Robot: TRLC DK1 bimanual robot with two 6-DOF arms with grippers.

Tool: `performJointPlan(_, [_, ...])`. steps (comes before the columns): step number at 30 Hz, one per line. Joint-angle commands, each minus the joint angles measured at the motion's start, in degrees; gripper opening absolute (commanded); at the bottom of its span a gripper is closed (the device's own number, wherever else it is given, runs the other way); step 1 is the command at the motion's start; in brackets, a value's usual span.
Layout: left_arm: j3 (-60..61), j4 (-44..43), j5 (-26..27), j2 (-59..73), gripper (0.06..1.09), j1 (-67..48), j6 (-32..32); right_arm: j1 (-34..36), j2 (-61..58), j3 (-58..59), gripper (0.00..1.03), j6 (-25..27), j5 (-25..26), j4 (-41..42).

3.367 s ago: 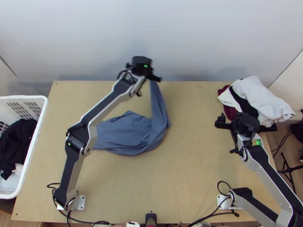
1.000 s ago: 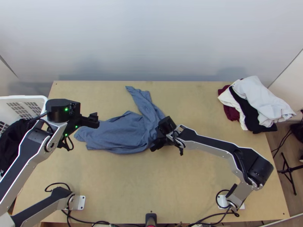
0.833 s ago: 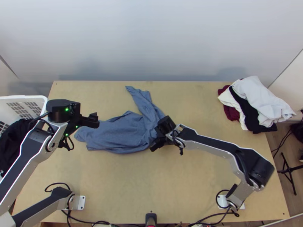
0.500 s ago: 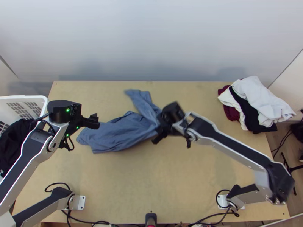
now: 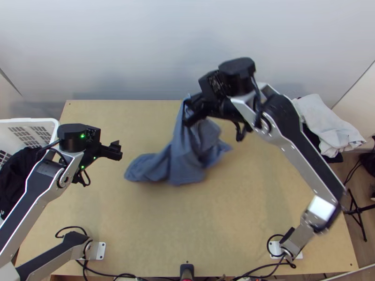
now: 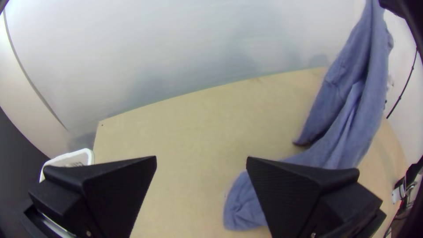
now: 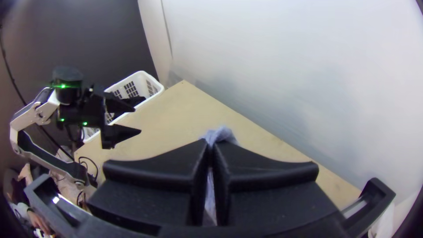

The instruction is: Fold the t-shirt

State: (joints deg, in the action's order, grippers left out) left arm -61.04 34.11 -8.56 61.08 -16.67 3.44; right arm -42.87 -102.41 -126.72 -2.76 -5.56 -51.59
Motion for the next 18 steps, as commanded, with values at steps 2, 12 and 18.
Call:
performJointPlan(2, [0.9, 0.6, 0.0, -0.7, 1.05, 0.7, 0.9, 6.8, -9.7, -0.2, 0.05, -1.8, -0.3, 4.3])
performJointPlan(12, [5.2, 0.2, 0.1, -1.8, 1.05, 0.5, 0.1, 14.0, -27.1, 8.6, 0.53, -3.2, -1.6, 16.1])
performJointPlan(18, [5.8, 0.3, 0.6, -2.9, 1.05, -0.5, -0.5, 15.4, -26.3, 14.3, 0.99, -4.2, -1.5, 14.9])
